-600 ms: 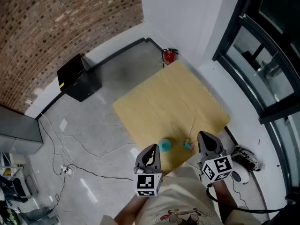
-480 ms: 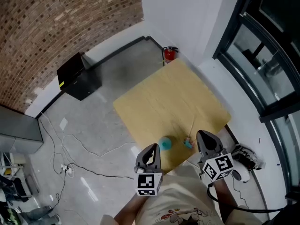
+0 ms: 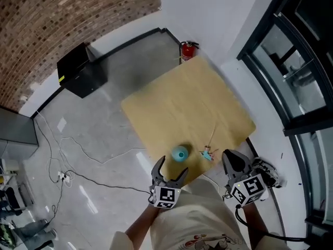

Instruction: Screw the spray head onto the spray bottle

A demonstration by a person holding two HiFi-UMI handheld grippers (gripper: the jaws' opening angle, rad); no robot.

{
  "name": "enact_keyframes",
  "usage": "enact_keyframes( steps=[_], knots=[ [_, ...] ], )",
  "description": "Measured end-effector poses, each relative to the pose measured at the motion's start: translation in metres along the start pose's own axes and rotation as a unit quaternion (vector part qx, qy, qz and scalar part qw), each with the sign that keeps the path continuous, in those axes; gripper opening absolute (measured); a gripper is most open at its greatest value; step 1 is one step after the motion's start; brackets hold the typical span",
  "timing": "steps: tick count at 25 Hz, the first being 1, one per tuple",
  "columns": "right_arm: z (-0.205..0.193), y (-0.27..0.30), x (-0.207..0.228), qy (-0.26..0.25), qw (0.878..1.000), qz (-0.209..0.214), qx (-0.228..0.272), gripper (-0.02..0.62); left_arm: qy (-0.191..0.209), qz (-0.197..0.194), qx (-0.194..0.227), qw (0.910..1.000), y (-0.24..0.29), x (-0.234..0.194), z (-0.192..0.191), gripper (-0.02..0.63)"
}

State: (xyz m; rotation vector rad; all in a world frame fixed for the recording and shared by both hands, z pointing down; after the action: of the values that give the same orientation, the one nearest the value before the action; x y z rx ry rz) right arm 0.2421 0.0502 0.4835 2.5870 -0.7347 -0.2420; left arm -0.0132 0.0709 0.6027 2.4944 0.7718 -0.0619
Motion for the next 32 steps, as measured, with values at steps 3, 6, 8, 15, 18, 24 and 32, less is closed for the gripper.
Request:
enact_keyframes(
  steps=[3, 6, 8, 15, 18, 24, 32],
  knots=[
    [-0.002, -0.007, -0.004, -0.008, 1.0, -0.002, -0.025, 0.011, -0.007, 0.018, 0.011, 0.9998, 0.032, 0.0, -0.04, 0.433],
    [0.0, -0.002, -0.017, -0.02, 0.999, 0.003, -0.049, 0.011, -0.011, 0.017, 0.021, 0.9996, 0.063, -0.012, -0.063, 0.433],
    [-0.002, -0.003, -0.025, -0.026, 0.997, 0.009, -0.068, 0.011, -0.005, 0.019, 0.028, 0.9994, 0.077, -0.011, -0.071, 0.433],
    [-0.024, 0.006, -0.048, -0.034, 0.995, 0.022, -0.096, 0.011, -0.003, 0.021, 0.017, 0.9996, 0.108, -0.023, -0.091, 0.431],
    [-0.03, 0.01, -0.051, -0.04, 0.993, 0.028, -0.107, 0.011, 0.01, 0.018, 0.003, 0.9998, 0.112, -0.025, -0.091, 0.423],
    [-0.037, 0.026, -0.048, -0.242, 0.954, 0.114, -0.132, 0.011, 0.018, -0.031, -0.039, 0.9986, 0.111, -0.02, -0.073, 0.417],
    [-0.092, 0.095, -0.026, -0.685, 0.618, 0.342, -0.177, 0.143, 0.016, -0.031, -0.059, 0.9976, 0.054, -0.003, -0.016, 0.417]
  ],
)
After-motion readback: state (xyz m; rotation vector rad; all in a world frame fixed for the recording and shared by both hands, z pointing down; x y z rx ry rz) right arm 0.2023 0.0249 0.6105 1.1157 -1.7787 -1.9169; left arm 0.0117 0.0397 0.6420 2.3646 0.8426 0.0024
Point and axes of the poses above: the fingertips, and each gripper's own axes: y forward along the fingers, x to its right, z out of its top, the point moved 10 cm from there along -y, backward along the fingers, and after that the axes turned 12 degrees about -y, right-handed, at the moved point
